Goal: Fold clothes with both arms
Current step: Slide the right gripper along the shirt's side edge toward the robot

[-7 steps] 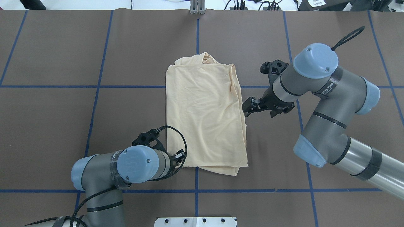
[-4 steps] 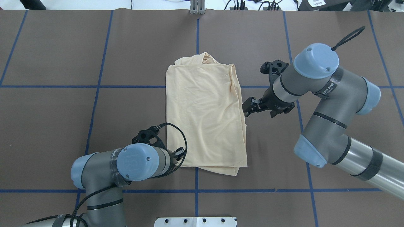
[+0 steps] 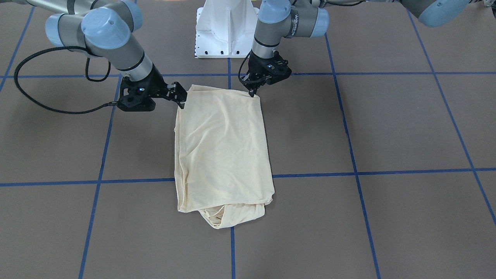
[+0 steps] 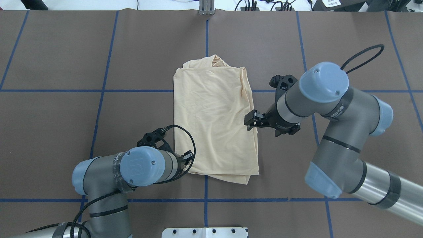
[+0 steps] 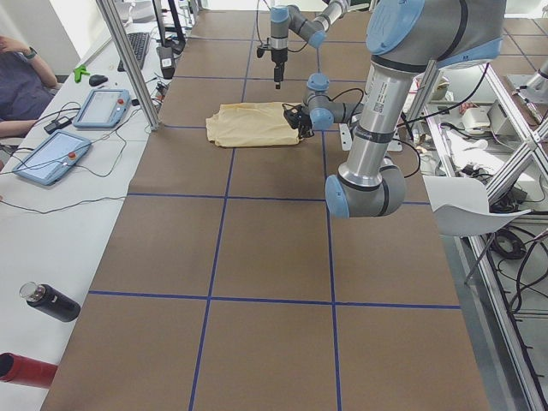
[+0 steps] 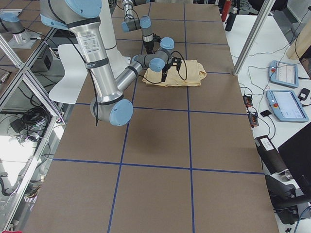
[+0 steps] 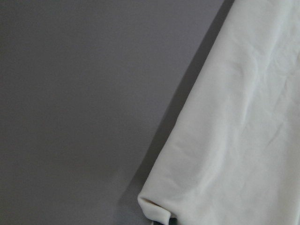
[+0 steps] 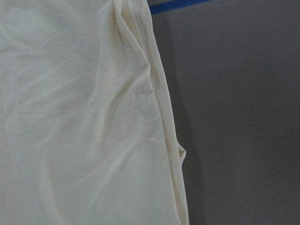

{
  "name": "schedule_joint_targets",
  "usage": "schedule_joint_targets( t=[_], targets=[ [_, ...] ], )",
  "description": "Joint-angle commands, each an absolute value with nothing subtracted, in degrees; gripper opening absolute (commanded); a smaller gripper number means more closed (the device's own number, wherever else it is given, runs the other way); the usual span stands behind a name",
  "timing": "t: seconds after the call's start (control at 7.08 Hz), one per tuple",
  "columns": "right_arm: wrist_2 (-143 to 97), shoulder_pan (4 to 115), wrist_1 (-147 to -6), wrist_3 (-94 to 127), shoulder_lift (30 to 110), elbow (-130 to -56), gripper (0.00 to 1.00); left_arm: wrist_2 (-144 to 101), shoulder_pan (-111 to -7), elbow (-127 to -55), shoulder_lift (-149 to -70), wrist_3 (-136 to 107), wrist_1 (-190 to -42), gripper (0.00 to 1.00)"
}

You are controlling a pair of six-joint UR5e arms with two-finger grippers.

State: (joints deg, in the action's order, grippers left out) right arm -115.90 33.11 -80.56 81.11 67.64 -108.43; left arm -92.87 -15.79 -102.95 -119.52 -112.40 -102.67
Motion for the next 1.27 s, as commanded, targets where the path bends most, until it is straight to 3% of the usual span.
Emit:
schedule_joint_targets(
  t=[0.0, 0.28, 1.13],
  targets=[
    [-108.92, 25.09, -82.69, 97.14, 67.5, -109.08, 1.0, -92.81, -15.91, -103.01, -119.53, -112.41, -102.66, 0.0],
    [-106.01, 23.38, -91.47, 104.93, 65.4, -109.34, 1.0, -92.9, -15.91, -103.01, -119.53, -112.5, -102.57, 0.0],
    [-103.27, 18.28, -91.85, 106.08, 64.78, -107.05, 1.0, -92.72, -15.82, -103.1, -119.53, -112.68, -102.57, 0.0]
  ],
)
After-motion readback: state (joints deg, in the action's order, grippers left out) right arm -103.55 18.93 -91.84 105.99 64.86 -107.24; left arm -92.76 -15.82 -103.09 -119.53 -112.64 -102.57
